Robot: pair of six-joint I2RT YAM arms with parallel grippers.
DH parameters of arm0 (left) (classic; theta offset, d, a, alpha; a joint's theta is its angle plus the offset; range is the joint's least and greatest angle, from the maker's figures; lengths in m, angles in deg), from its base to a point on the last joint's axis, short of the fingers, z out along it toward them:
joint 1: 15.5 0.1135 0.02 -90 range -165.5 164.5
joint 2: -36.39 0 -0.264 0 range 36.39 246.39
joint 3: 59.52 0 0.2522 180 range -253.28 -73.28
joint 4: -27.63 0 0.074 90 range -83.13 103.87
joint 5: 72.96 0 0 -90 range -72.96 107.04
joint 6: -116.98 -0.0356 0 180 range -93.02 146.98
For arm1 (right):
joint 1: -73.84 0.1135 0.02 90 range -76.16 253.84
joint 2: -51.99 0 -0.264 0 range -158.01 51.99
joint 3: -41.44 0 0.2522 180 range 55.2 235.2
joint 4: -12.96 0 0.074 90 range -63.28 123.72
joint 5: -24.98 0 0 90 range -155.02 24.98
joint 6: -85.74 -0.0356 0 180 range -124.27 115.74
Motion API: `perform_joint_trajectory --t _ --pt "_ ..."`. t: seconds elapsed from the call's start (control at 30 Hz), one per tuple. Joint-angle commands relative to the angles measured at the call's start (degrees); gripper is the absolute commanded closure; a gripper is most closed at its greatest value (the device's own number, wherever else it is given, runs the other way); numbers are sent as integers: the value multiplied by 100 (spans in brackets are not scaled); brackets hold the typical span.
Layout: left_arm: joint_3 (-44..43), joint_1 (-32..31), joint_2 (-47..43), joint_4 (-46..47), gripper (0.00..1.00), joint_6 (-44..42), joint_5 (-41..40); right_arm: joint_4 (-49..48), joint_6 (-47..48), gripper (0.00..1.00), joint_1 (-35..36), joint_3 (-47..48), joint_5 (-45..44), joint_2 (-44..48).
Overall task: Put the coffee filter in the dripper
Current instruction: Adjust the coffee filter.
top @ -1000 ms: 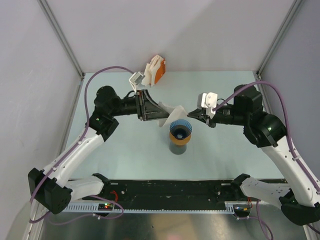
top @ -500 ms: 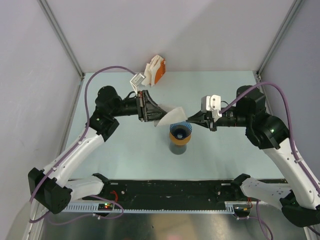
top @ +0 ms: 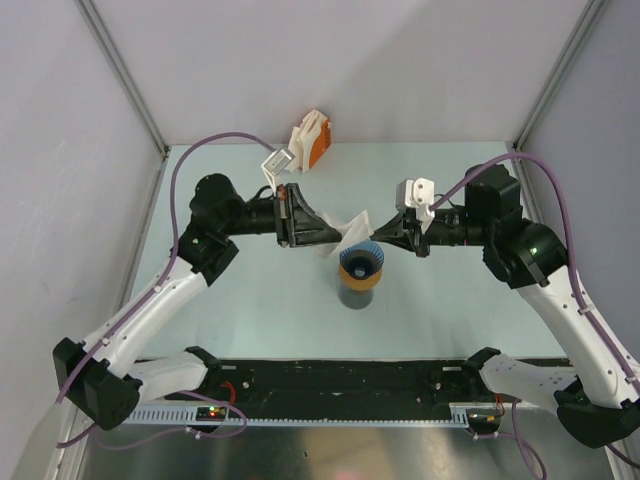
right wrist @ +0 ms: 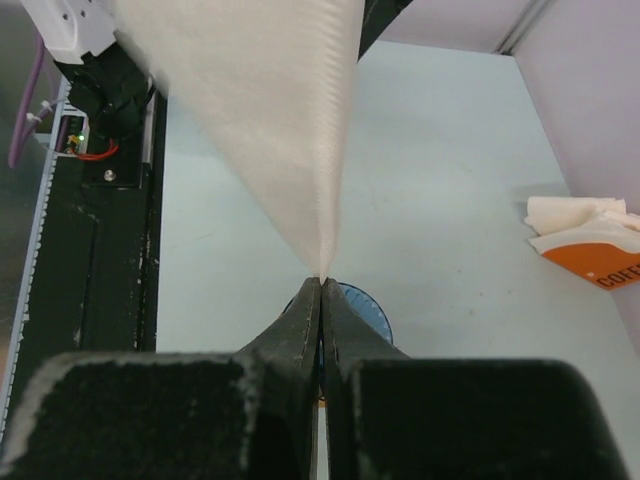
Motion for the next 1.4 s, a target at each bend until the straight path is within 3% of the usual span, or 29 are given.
perform_joint_trajectory --t 0.0,0.07,0.13,0.33,0.47,0.67,1.07,1.1,1.27,1.37 --pt "-323 -12 -114 168 72 291 55 -67 37 100 11 128 -87 24" --pt "-269 57 -94 168 57 351 46 -38 50 100 -8 139 13 57" --pt "-209 169 -120 173 51 318 -14 31 67 100 -46 153 148 90" --pt "-202 264 -138 72 55 -33 54 141 34 100 -100 176 363 147" --pt "-191 265 -153 -38 62 -169 109 252 40 100 -116 229 415 137" --pt "-187 244 -248 -67 96 -134 172 279 166 100 -186 243 367 83" --pt "-348 19 -278 59 100 401 16 -301 84 100 -141 44 -114 -93" --pt "-361 19 -263 68 98 434 -3 -389 97 100 -113 0 -166 -71" --pt "-160 128 -279 77 69 608 -140 -698 98 100 -127 -230 -299 173" --pt "78 311 -294 77 63 799 -236 -919 108 100 -185 -408 -271 375"
